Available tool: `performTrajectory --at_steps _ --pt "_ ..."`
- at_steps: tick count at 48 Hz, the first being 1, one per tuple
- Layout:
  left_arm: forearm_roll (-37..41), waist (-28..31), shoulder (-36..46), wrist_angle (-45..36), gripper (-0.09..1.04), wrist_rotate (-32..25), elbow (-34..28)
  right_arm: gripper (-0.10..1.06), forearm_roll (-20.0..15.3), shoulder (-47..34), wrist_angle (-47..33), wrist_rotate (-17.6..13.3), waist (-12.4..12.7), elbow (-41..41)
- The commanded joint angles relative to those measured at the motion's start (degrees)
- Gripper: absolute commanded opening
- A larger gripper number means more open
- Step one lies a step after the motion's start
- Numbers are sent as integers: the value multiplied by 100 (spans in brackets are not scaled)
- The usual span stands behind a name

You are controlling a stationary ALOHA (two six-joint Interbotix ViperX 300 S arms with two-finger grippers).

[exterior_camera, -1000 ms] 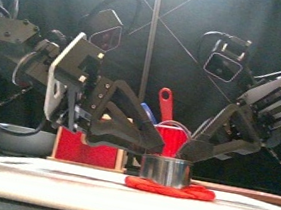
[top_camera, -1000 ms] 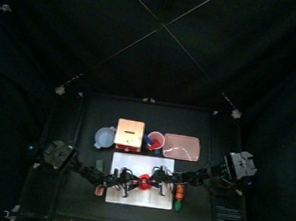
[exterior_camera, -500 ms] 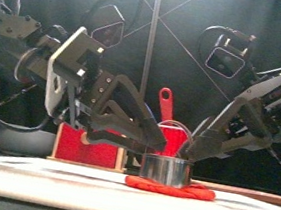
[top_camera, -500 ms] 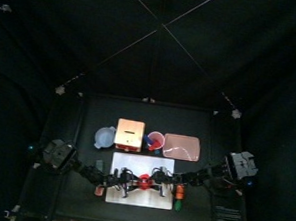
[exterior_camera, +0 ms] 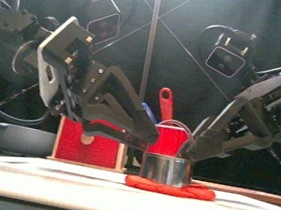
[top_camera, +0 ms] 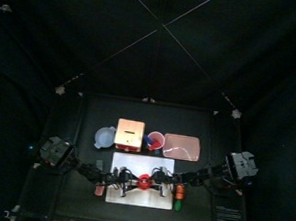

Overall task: Get the cutter from the drawer then cut the dough then place the extra dough in the bowl
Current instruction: Cut the dough

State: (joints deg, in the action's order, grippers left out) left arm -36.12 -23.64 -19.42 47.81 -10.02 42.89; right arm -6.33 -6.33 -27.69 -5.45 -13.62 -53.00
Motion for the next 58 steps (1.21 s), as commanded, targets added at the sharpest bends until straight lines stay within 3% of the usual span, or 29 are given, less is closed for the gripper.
performTrajectory --at_steps 1,33,49,58 --pt "123 -26 272 62 76 -18 -18 76 9 149 62 -18 26 0" --pt "18 -35 202 0 74 -88 97 76 237 439 149 -18 158 272" --pt "0 -35 70 -123 56 -70 62 76 246 457 149 -18 281 352" --pt "-123 -26 35 -123 54 -70 44 75 352 448 202 -26 299 387"
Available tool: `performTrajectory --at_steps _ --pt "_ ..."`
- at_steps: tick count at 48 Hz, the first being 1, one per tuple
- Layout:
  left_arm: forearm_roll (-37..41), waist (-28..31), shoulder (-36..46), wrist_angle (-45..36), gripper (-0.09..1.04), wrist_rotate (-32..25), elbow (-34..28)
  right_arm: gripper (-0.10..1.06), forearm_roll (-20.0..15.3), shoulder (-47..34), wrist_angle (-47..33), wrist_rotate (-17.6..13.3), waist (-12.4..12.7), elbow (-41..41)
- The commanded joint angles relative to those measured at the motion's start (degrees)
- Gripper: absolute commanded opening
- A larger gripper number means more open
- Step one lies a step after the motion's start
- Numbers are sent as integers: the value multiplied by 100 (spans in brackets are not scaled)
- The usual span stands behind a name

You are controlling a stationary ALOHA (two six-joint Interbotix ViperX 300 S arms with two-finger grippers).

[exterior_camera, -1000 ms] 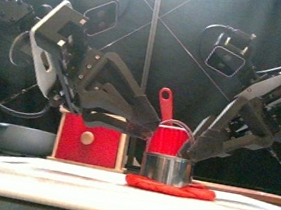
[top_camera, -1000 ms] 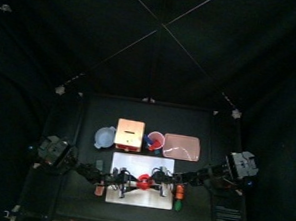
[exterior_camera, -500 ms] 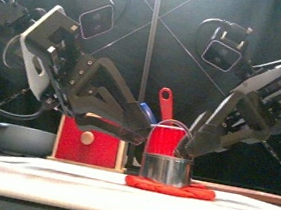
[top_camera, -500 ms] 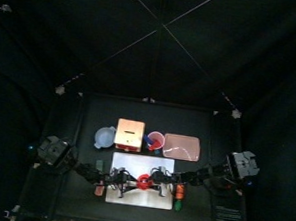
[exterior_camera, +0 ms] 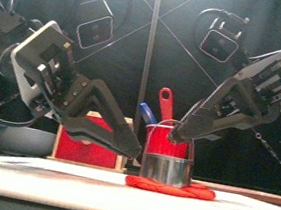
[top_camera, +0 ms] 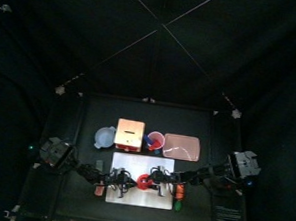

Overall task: Get the cutter from the drawer then cut the dough then place the extra dough in the bowl
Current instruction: Cut the dough

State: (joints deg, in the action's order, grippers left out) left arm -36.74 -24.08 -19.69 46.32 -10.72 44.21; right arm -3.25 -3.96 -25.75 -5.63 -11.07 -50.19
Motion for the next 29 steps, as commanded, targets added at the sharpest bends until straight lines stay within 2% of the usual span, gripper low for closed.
performTrajectory --at_steps 1,29 --pt "-70 18 44 18 54 0 -88 75 44 211 18 -9 35 114" --pt "-79 35 -202 -26 53 0 -308 73 105 167 105 9 53 167"
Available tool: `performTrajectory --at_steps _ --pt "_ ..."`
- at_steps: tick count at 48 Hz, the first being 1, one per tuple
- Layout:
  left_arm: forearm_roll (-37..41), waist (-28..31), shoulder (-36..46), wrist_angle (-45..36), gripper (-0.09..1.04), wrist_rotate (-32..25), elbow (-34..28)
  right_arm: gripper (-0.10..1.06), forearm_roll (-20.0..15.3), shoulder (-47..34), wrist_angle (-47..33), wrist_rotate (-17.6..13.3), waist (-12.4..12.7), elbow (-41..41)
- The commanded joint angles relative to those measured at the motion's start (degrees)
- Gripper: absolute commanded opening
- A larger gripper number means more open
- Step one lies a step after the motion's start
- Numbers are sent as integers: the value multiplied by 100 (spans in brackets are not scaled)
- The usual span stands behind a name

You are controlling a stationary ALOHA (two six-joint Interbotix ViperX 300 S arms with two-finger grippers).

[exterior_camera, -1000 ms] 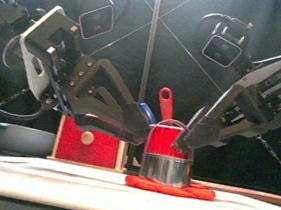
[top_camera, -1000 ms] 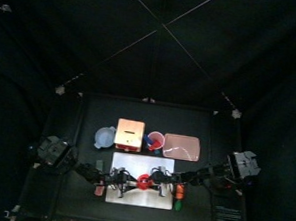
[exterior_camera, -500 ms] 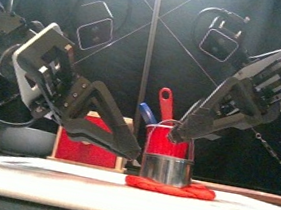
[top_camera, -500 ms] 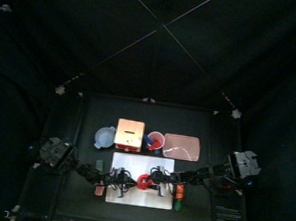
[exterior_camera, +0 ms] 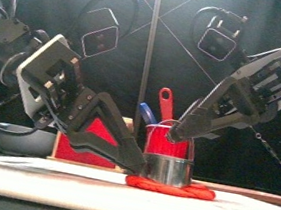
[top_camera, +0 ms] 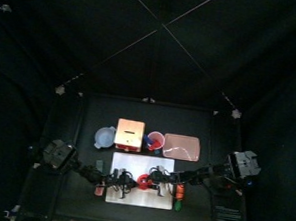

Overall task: Get the cutter from the drawer then cut the dough then place the extra dough in the bowl
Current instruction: Cut the dough

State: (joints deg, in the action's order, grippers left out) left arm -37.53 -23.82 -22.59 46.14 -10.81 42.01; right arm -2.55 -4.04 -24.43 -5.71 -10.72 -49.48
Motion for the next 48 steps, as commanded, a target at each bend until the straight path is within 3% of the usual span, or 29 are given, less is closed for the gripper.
performTrajectory --at_steps 1,13,48 --pt "-9 9 88 -26 53 9 -88 72 44 176 -18 9 18 97" --pt "-53 9 53 -185 53 18 -97 60 79 176 9 0 26 97" --pt "-237 53 -9 -431 53 26 -141 59 79 176 53 -9 132 185"
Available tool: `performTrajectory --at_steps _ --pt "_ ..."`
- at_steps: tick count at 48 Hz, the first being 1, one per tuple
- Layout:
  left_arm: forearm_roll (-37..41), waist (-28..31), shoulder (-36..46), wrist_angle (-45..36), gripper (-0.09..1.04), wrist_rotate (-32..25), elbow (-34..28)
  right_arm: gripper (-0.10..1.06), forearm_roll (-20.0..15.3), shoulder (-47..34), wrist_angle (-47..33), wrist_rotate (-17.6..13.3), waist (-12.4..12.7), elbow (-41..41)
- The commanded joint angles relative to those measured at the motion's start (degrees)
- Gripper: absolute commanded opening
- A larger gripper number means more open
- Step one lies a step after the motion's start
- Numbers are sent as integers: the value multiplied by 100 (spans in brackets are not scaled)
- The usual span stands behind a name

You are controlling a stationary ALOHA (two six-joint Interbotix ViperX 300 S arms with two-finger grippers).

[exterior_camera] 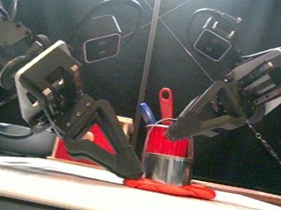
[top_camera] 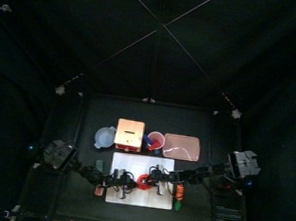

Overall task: Get the cutter from the drawer then cut the dough then place the extra dough in the bowl
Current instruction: Cut the dough

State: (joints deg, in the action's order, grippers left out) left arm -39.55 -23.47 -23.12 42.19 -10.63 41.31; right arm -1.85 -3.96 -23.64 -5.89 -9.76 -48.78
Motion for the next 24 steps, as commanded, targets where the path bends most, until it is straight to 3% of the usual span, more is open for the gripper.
performTrajectory --at_steps 1,24 --pt "-44 26 44 -53 53 9 -70 59 9 176 -26 9 35 114" --pt "-62 62 44 -255 53 9 -88 58 9 396 -97 18 123 132"
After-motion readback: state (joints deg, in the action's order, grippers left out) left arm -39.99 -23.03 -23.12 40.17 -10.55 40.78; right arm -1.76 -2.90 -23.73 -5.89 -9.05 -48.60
